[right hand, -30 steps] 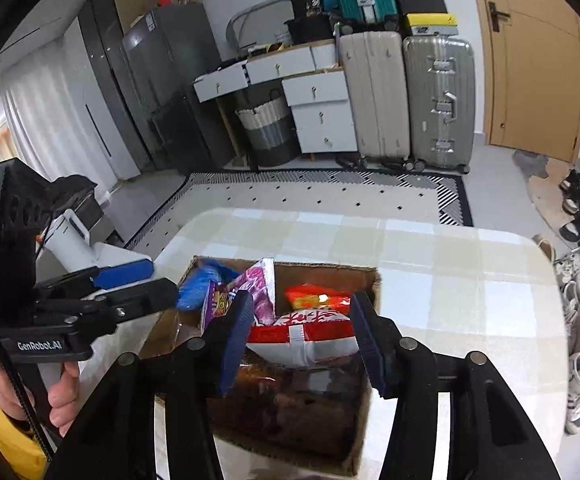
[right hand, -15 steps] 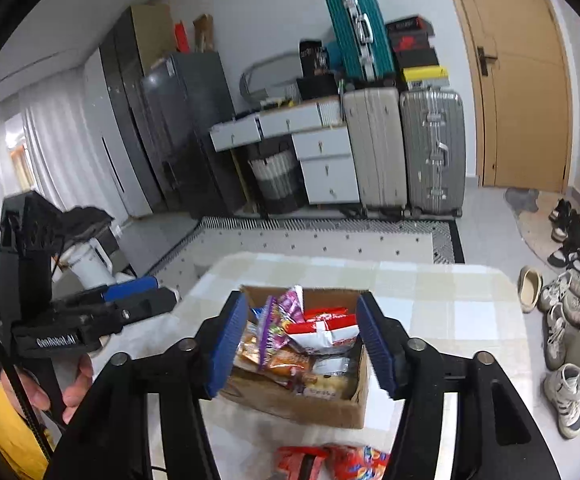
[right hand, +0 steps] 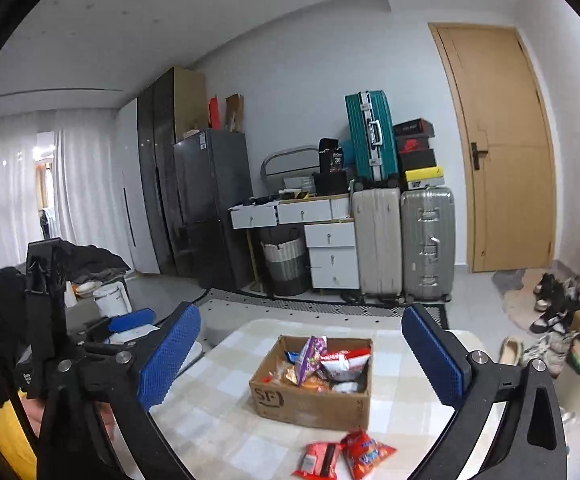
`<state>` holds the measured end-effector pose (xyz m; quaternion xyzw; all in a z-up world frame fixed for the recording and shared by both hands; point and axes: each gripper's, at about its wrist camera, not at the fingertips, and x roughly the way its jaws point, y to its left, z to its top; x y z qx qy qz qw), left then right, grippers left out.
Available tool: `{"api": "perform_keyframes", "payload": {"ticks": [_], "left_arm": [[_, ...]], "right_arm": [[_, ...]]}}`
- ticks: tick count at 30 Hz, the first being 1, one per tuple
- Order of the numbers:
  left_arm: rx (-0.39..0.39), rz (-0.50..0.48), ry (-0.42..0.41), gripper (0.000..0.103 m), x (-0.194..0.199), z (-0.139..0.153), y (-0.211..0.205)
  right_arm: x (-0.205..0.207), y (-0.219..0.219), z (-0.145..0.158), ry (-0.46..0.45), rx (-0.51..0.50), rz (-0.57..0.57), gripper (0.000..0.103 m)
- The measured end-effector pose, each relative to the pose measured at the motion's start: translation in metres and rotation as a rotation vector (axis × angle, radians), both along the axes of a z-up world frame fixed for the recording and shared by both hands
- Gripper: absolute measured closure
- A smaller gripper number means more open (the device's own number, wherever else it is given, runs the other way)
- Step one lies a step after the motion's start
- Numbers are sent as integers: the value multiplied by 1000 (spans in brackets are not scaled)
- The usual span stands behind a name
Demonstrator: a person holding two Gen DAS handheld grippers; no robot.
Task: Organize snacks
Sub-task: 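Pull both grippers back from the box toward the two red packs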
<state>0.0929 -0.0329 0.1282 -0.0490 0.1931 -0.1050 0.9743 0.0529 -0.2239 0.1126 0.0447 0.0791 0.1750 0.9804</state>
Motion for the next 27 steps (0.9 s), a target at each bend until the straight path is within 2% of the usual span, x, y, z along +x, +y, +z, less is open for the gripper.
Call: {"api": "perform_keyframes", "payload": {"ticks": [3, 8, 11, 14, 21, 27], "left_arm": [[-5, 58, -5, 1, -42, -6, 7], [15, 112, 30, 1, -85, -26, 17], [-6, 125, 50, 1, -98, -42, 25], [23, 136, 66, 1, -108, -55, 27], [22, 114, 111, 1, -95, -75, 24], [12, 110, 159, 1, -52, -92, 18]], "right_arm": [[-36, -2, -8, -20, 25, -17, 0], [-72, 1, -37, -6, 57, -16, 0], [-87, 3, -58, 7, 84, -7, 0], [-97, 8, -75, 32, 91, -11, 0], [-83, 1, -91, 78, 105, -36, 0], [-65, -14, -101, 97, 135, -59, 0]]}}
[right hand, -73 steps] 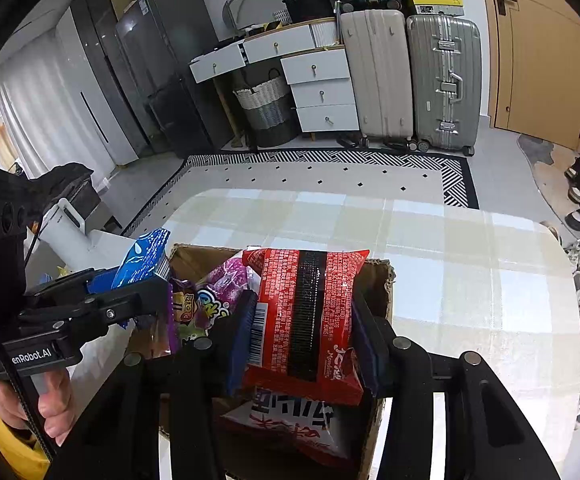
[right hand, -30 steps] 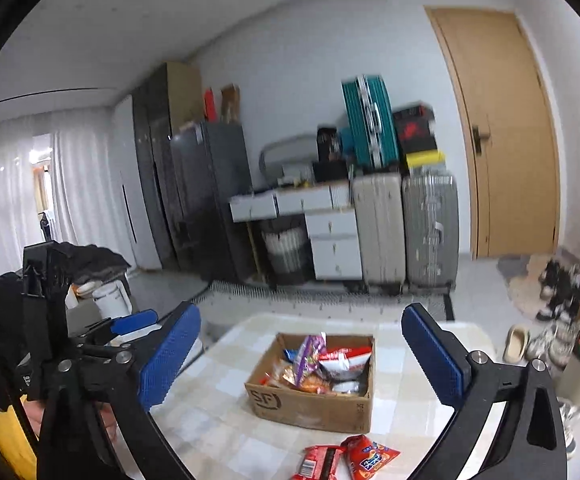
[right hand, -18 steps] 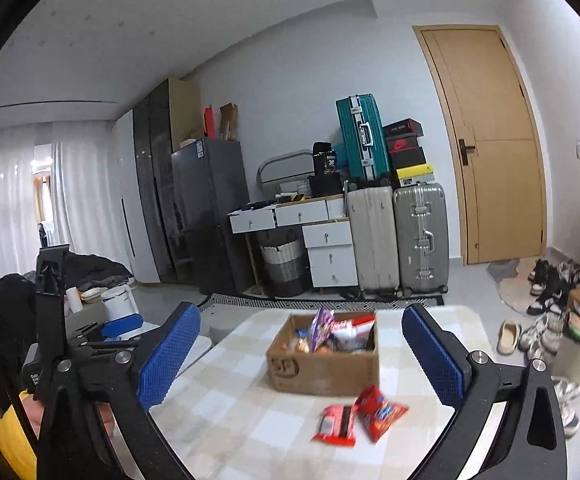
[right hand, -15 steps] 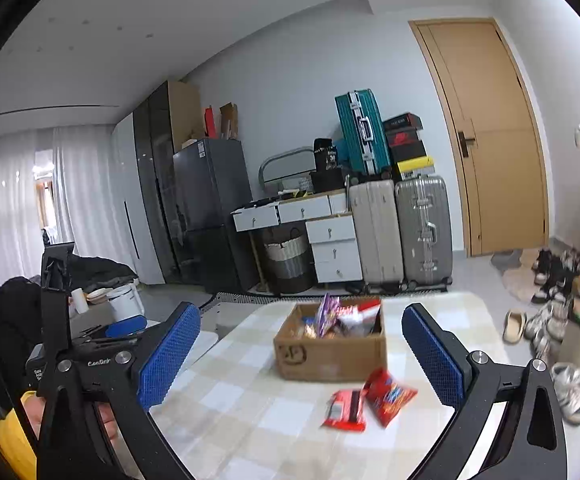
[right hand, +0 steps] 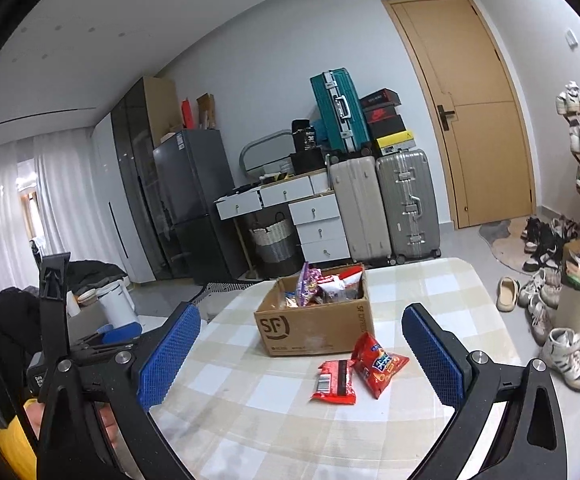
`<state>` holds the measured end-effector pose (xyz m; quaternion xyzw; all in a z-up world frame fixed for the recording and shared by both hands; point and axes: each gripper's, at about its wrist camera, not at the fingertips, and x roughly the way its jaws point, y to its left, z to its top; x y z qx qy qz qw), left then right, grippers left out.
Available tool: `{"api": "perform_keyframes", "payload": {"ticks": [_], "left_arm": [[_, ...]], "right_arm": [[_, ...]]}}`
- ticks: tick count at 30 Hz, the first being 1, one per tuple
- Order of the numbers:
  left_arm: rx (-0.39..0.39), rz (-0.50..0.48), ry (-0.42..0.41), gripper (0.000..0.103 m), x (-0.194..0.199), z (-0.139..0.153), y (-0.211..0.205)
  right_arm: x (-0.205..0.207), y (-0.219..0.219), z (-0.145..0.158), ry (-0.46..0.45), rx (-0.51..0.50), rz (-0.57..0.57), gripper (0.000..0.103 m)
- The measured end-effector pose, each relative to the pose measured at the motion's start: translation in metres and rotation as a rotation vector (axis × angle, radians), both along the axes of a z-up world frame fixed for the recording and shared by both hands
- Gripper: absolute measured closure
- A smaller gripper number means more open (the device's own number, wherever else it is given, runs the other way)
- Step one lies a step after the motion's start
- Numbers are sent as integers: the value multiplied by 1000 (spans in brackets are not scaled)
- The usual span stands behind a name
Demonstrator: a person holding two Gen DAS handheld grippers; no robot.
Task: Organize snacks
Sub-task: 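Pull both grippers back from the box toward the two red packs, then grasp the red wafer pack with the left gripper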
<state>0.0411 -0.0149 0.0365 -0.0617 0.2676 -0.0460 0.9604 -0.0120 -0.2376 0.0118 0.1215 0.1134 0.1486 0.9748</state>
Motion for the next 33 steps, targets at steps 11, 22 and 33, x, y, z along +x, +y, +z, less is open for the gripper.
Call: {"api": "perform_keyframes", "payload": {"ticks": [11, 22, 33], "left_arm": [[2, -58, 134, 1, 66, -62, -18], [61, -179, 291, 1, 153, -138, -83], [15, -210, 455, 1, 239, -202, -136]], "right_arm": [[38, -15, -39, 57, 13, -18, 0], [96, -41, -85, 207, 47, -39, 0], [140, -59, -123, 307, 93, 3, 0]]}}
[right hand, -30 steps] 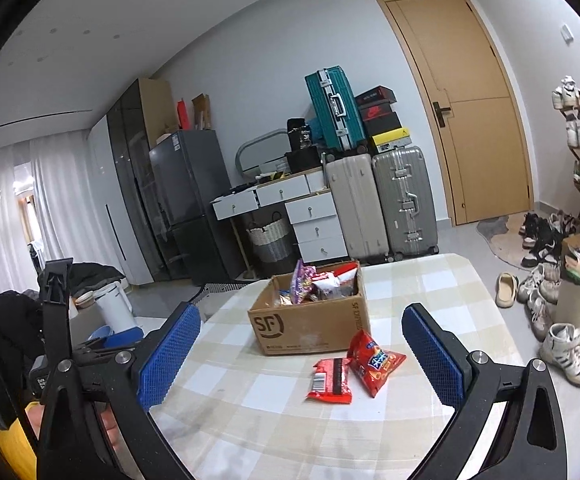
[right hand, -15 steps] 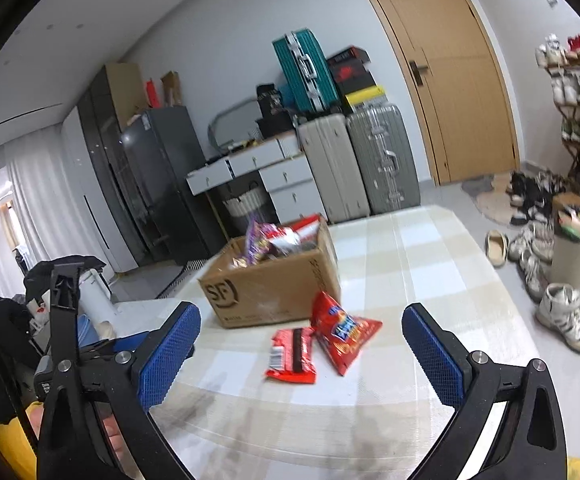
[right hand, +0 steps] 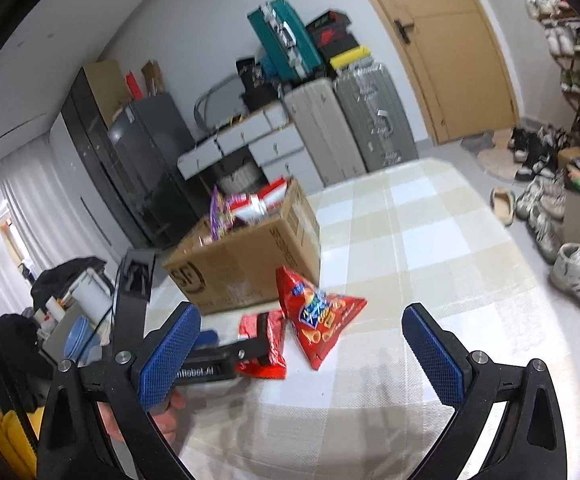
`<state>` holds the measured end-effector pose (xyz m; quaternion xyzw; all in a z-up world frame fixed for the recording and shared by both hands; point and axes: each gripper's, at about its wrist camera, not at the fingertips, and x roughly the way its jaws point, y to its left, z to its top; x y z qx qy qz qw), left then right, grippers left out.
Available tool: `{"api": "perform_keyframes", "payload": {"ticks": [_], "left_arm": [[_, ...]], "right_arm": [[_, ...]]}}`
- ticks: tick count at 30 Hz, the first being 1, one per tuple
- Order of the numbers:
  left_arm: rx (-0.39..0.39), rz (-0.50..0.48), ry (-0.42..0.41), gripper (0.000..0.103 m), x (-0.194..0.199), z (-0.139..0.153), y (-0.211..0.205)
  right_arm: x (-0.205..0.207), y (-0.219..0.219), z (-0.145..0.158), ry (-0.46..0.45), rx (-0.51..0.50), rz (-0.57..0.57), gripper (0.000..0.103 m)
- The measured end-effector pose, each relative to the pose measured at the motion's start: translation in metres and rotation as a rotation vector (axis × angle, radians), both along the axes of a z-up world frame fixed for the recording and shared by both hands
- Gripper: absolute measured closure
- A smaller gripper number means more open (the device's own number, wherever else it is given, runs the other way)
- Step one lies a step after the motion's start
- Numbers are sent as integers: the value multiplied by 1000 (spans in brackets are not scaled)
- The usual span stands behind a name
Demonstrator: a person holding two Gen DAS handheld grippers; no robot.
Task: Organize snacks
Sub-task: 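Grasp the red wafer pack with the left gripper, then grasp the red triangular chip bag with the right gripper while the left gripper holds the wafer pack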
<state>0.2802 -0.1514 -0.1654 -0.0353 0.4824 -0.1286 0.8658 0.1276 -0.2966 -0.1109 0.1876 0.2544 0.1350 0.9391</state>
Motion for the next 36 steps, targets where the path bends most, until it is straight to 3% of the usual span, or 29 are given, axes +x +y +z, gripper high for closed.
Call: {"api": "perform_keyframes", "payload": {"ticks": [7, 11, 14, 20, 24, 31, 32, 35, 36], "left_arm": [[10, -6, -23, 11, 26, -13, -18], [-42, -31, -23, 47, 35, -12, -21], [-85, -52, -15, 56, 44, -12, -22], [-116, -63, -25, 58, 52, -8, -21], [-137, -64, -48, 58, 49, 2, -17], [-154, -38, -50, 58, 25, 12, 1], [-155, -33, -54, 58, 20, 15, 4], [-165, -17, -66, 58, 0, 22, 15], [-168, -8, -69, 58, -2, 24, 19]], "right_arm": [[56, 16, -18, 104, -132, 68, 0], [80, 24, -21, 118, -181, 100, 0], [87, 24, -24, 129, -169, 97, 0], [88, 27, -24, 142, -172, 105, 0], [84, 42, -21, 174, -253, 123, 0], [97, 65, -25, 151, -366, 176, 2], [101, 68, -27, 155, -389, 181, 5], [116, 76, -36, 196, -458, 210, 31], [124, 78, -42, 236, -469, 218, 34]]}}
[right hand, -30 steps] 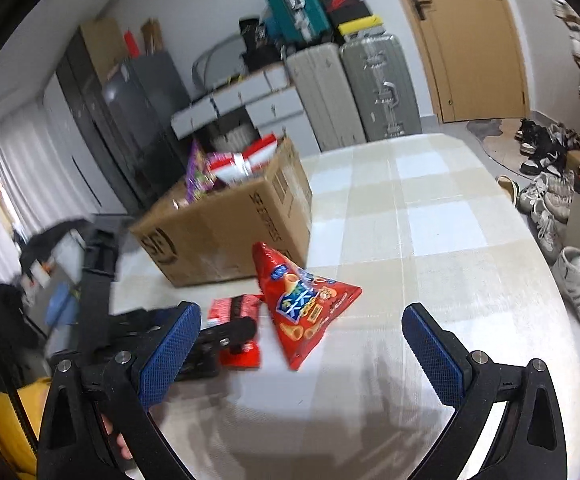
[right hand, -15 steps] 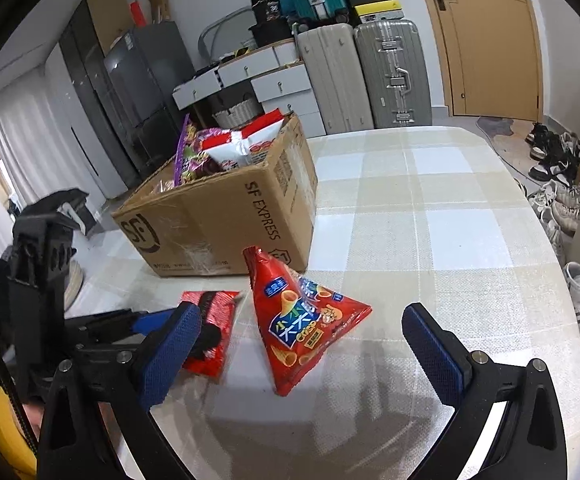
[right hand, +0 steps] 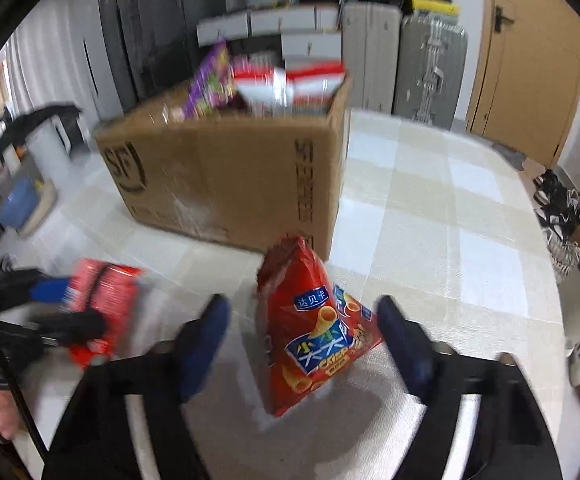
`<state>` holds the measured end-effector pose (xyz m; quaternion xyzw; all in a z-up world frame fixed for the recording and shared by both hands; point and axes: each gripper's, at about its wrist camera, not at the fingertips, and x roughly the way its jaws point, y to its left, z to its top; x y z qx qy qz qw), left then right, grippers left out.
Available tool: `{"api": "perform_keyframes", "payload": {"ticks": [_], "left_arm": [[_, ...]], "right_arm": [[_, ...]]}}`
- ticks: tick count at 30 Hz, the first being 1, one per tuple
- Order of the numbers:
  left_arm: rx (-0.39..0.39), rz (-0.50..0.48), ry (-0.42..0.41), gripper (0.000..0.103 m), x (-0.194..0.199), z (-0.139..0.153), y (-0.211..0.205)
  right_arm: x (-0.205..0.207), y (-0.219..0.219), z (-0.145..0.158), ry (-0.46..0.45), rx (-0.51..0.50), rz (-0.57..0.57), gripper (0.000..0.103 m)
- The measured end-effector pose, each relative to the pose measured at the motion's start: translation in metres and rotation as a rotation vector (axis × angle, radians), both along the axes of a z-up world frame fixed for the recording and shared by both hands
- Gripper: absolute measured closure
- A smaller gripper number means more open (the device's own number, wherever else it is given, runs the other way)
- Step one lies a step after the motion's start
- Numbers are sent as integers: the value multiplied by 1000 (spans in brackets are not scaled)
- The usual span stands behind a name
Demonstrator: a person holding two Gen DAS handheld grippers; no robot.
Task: Organize snacks
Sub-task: 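Grasp the red triangular chip bag with the right gripper while the left gripper holds the wafer pack, then carry the wafer pack and chip bag over the box with both grippers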
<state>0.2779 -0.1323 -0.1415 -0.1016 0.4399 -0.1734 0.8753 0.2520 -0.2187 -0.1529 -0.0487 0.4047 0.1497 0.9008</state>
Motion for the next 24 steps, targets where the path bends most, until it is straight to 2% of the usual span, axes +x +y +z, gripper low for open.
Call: {"api": "perform_keyframes", "payload": {"ticks": [3, 9, 14, 19, 24], "left_arm": [[-12, 22, -5, 58, -6, 7, 14], [-36, 63, -20, 58, -28, 21, 58], [-47, 81, -54, 58, -55, 31, 80], [-52, 90, -104, 58, -79, 44, 87], [-43, 81, -186, 58, -110, 79, 88]], "right_arm": [[8, -1, -8, 22, -15, -22, 46], [0, -5, -6, 20, 25, -23, 59], [-22, -8, 5, -5, 104, -37, 60], [-57, -5, 38, -67, 205, -32, 60], [-102, 13, 87, -168, 266, 28, 60]]}}
